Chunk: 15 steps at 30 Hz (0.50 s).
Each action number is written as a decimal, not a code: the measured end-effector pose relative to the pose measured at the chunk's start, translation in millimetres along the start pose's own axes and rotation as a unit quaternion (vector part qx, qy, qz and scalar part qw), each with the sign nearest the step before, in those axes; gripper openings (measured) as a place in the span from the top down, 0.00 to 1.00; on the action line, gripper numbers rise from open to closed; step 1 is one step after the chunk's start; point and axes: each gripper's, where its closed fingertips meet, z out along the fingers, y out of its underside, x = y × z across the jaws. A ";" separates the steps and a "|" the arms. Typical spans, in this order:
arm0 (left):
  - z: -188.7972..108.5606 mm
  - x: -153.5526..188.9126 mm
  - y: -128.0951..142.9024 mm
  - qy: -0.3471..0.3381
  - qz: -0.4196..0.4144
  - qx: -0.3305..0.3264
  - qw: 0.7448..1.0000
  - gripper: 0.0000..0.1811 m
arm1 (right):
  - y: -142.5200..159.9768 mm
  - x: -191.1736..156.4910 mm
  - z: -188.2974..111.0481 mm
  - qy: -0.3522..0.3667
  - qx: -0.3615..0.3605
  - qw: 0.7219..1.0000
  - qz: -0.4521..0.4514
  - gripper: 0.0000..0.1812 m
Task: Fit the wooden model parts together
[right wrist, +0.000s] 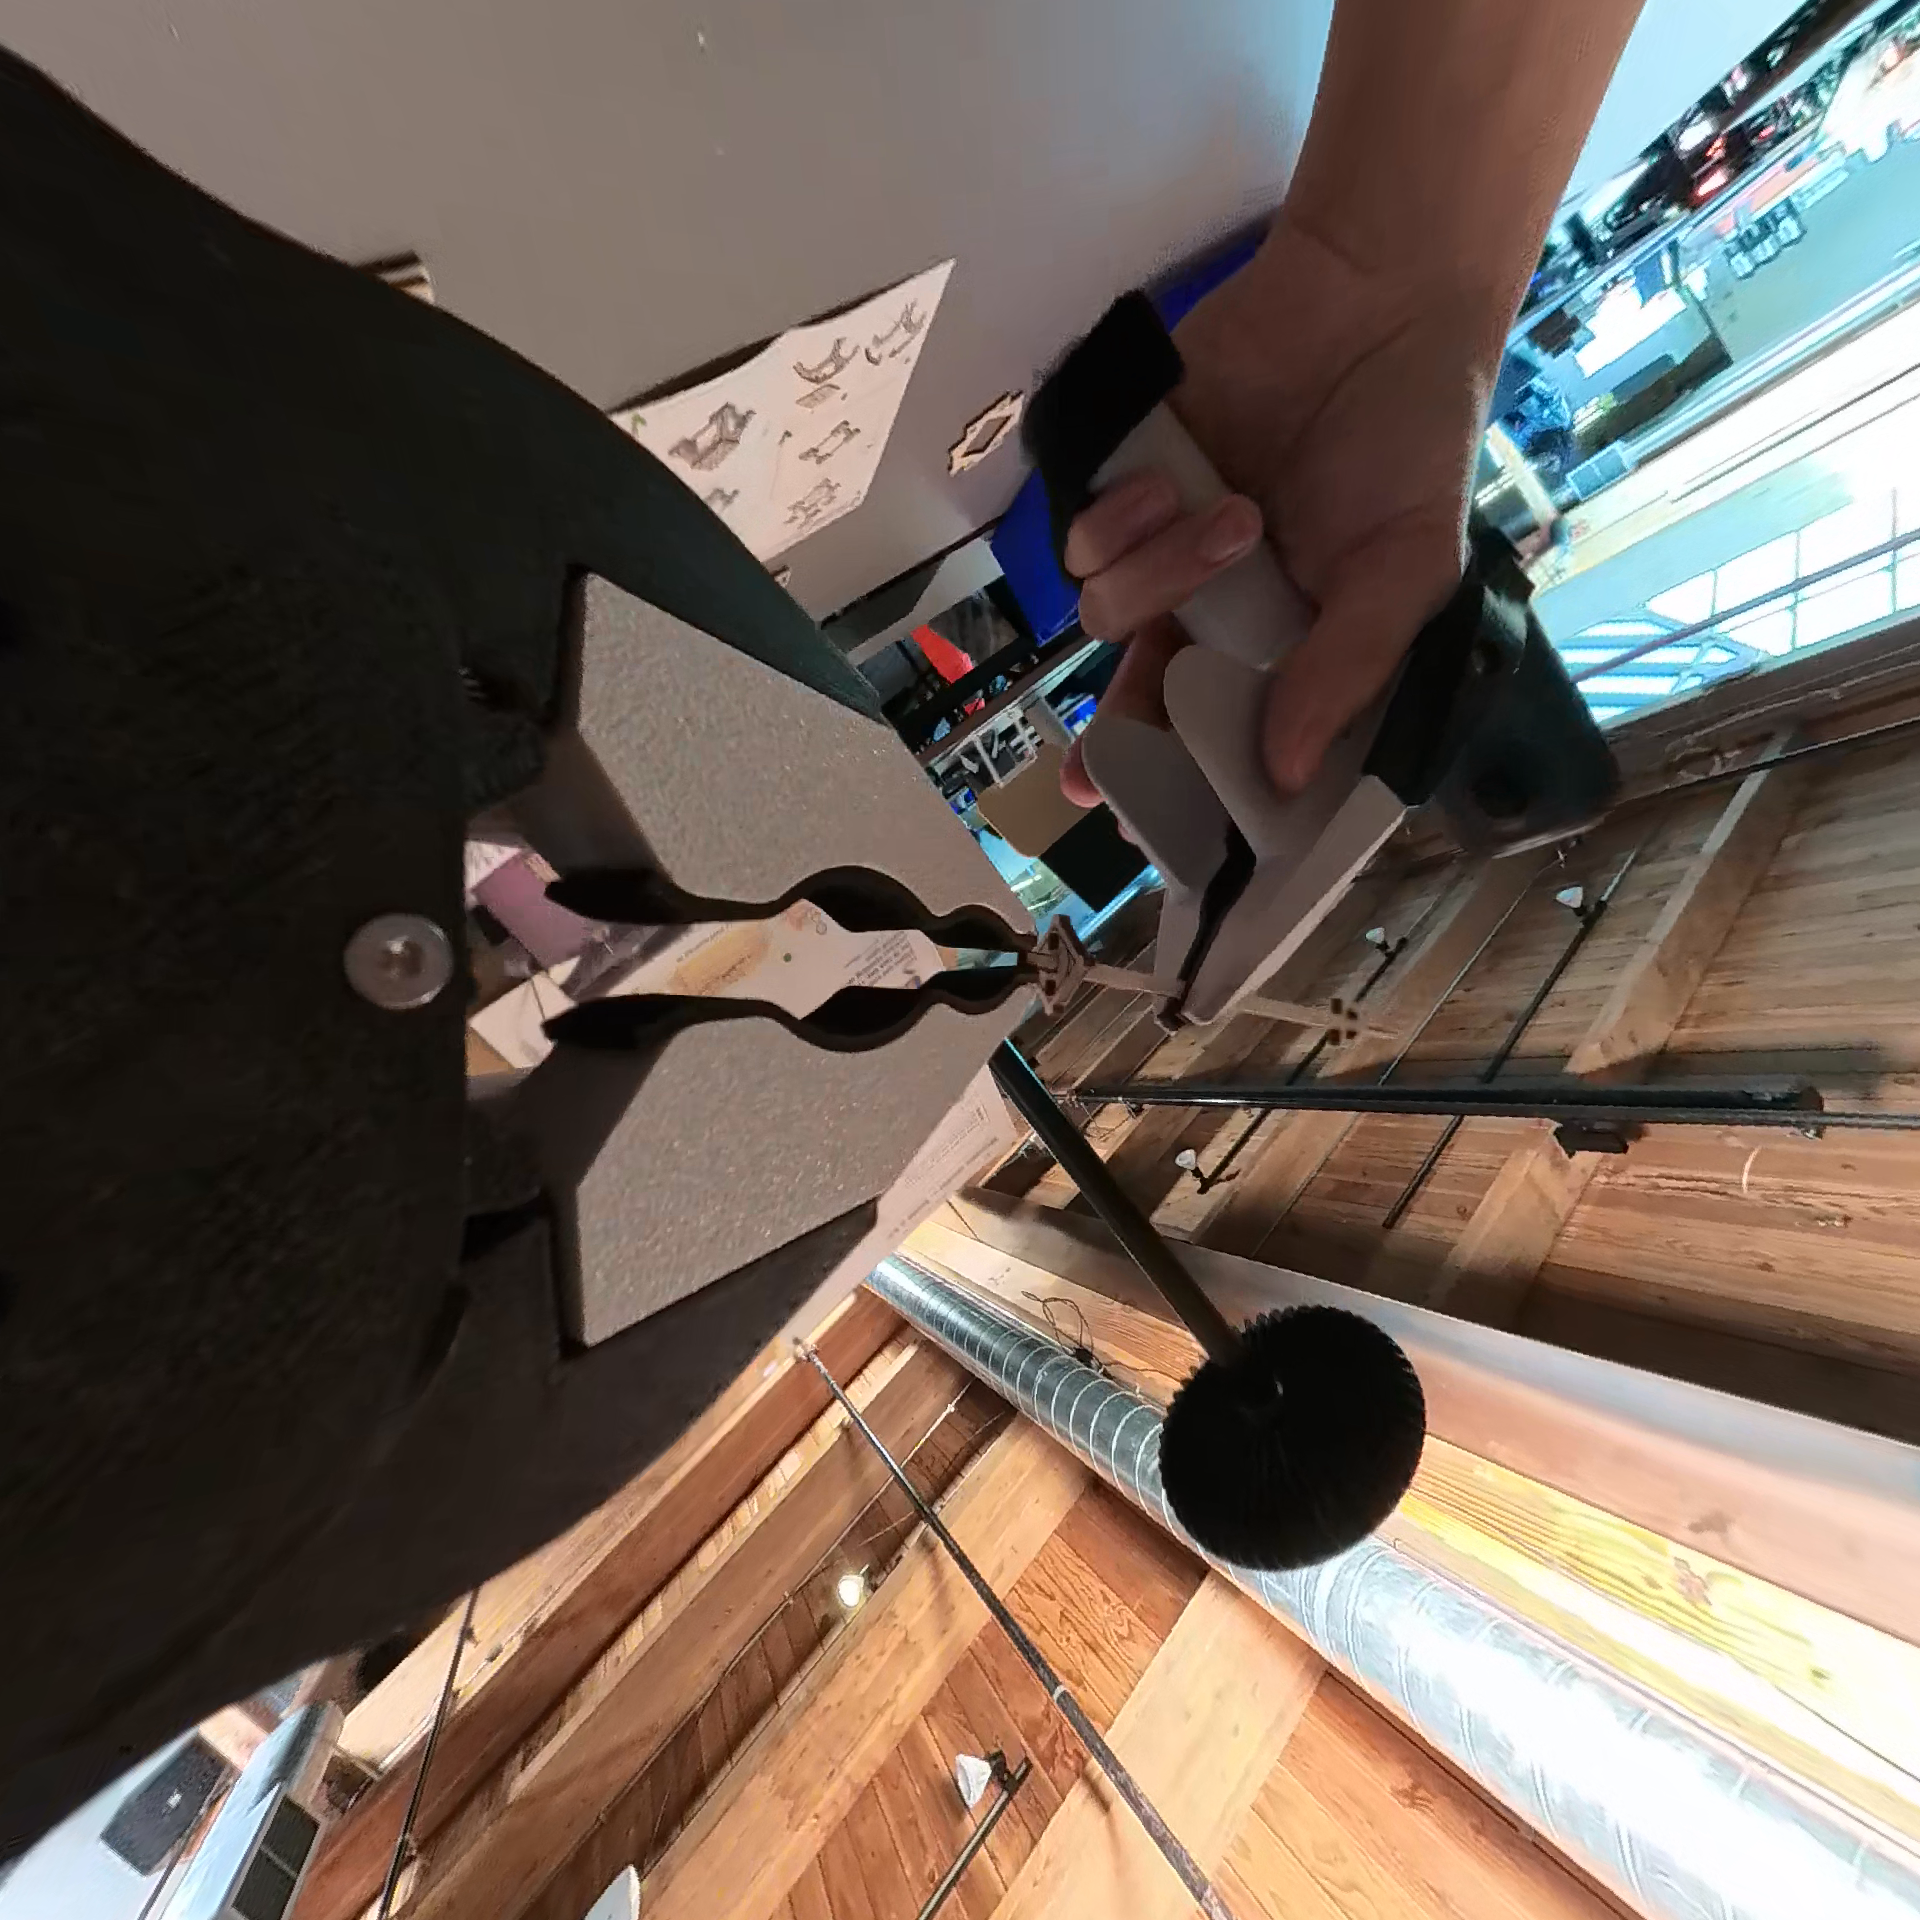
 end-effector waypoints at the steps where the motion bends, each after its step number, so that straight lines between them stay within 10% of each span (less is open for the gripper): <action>1: -2.3 0.3 3.3 0.007 0.001 -0.003 1.000 1.00 | 1.8 -4.7 -0.2 -0.002 -0.002 1.000 0.007 1.00; 15: 3.1 -39.9 36.6 -0.028 -0.030 0.087 0.995 1.00 | 53.8 -10.5 -7.8 -0.006 -0.009 0.995 0.097 1.00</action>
